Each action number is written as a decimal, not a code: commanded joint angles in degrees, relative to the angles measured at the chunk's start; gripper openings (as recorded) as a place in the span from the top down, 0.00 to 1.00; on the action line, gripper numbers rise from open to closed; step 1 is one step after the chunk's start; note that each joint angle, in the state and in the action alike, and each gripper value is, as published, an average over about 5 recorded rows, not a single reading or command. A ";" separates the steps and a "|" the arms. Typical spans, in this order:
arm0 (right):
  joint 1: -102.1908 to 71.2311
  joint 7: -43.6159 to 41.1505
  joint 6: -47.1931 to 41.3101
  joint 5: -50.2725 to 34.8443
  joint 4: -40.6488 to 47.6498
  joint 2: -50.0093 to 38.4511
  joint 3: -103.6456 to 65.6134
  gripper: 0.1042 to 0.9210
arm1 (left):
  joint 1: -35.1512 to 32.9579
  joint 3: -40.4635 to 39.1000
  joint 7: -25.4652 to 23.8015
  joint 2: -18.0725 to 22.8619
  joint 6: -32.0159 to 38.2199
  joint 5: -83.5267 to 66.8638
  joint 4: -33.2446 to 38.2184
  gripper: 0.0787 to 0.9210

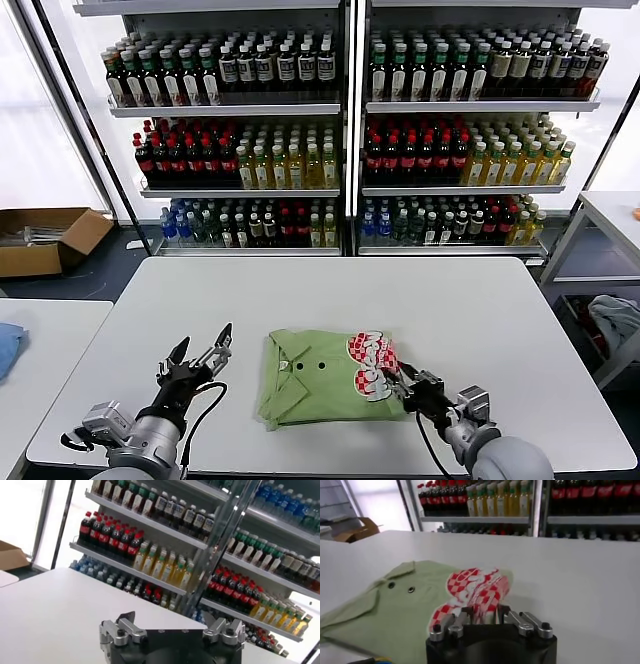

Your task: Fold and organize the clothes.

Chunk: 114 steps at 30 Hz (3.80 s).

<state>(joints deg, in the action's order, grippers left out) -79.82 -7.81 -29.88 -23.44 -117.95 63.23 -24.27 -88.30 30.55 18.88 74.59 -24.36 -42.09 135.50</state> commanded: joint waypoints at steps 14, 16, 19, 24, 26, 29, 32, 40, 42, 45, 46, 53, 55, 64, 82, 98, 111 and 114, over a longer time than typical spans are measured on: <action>9.23 6.55 7.19 8.08 6.71 10.76 11.79 0.15 | -0.78 0.48 -0.14 0.18 0.05 0.42 0.55 0.12; 10.09 7.45 6.60 8.32 9.09 11.73 12.42 0.13 | -0.99 0.75 -0.20 0.14 0.09 0.41 0.60 0.12; 10.64 8.88 4.40 7.95 12.19 12.36 12.56 0.12 | -1.03 0.84 -0.25 0.15 0.16 0.41 0.39 0.12; 10.16 8.96 -0.05 6.18 14.85 11.70 12.33 0.12 | -0.60 0.42 -0.33 0.24 0.24 0.54 -0.27 0.12; 9.84 8.91 -1.63 5.68 14.27 11.33 12.21 0.12 | -0.46 0.30 -0.35 0.25 0.25 0.58 -0.45 0.12; 9.50 9.11 -1.95 4.68 11.65 11.06 11.86 0.12 | -0.39 0.30 -0.41 0.18 0.27 0.59 -0.53 0.12; 9.67 9.91 -0.89 4.31 7.32 11.26 11.35 0.12 | -0.39 0.42 -0.43 0.03 0.28 0.56 -0.49 0.12; 11.80 9.90 2.42 7.85 4.36 12.46 15.81 0.12 | -0.11 0.10 -0.43 0.12 0.27 0.56 -0.42 0.12; 12.05 10.24 2.25 9.07 7.33 13.59 17.37 0.12 | -0.20 0.14 -0.43 0.22 0.27 0.57 -0.36 0.12; 11.81 12.43 0.68 10.67 10.97 15.09 18.38 0.12 | -0.56 0.36 -0.47 0.32 0.30 0.60 -0.14 0.12; 11.55 13.47 -0.24 11.19 11.63 15.36 18.43 0.12 | -0.70 0.45 -0.49 0.38 0.32 0.61 -0.06 0.12; 9.05 16.38 -3.28 11.81 10.66 14.09 18.01 0.12 | -0.75 0.32 -0.69 1.06 0.45 0.89 -0.14 0.12; 8.92 16.52 -3.27 11.43 9.90 13.88 17.83 0.12 | -0.59 0.09 -0.72 1.16 0.47 1.02 -0.31 0.12; 11.50 14.74 1.29 7.66 4.91 15.14 19.13 0.12 | -0.51 0.18 -0.73 0.78 0.46 1.06 -0.32 0.12; 13.26 12.81 1.67 9.98 9.58 17.60 22.35 0.12 | -0.53 0.81 -0.89 0.95 0.55 1.15 -0.29 0.12; 2.02 6.73 12.65 5.42 -3.92 8.17 -5.30 0.12 | 0.49 2.13 -5.64 0.39 2.40 4.48 -1.75 0.12; -7.33 0.22 18.79 2.44 -2.07 8.76 -19.38 0.12 | -1.30 9.27 -21.11 3.12 7.16 12.01 -3.93 0.12; -8.21 -0.34 19.16 2.17 -1.94 9.26 -20.50 0.12 | -1.52 11.21 -22.96 3.30 8.02 13.11 -4.77 0.12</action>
<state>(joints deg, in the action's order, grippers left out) -81.87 -4.33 -14.78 -19.23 -118.90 72.94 -33.60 -89.11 36.32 5.93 76.97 -19.07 -33.31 132.21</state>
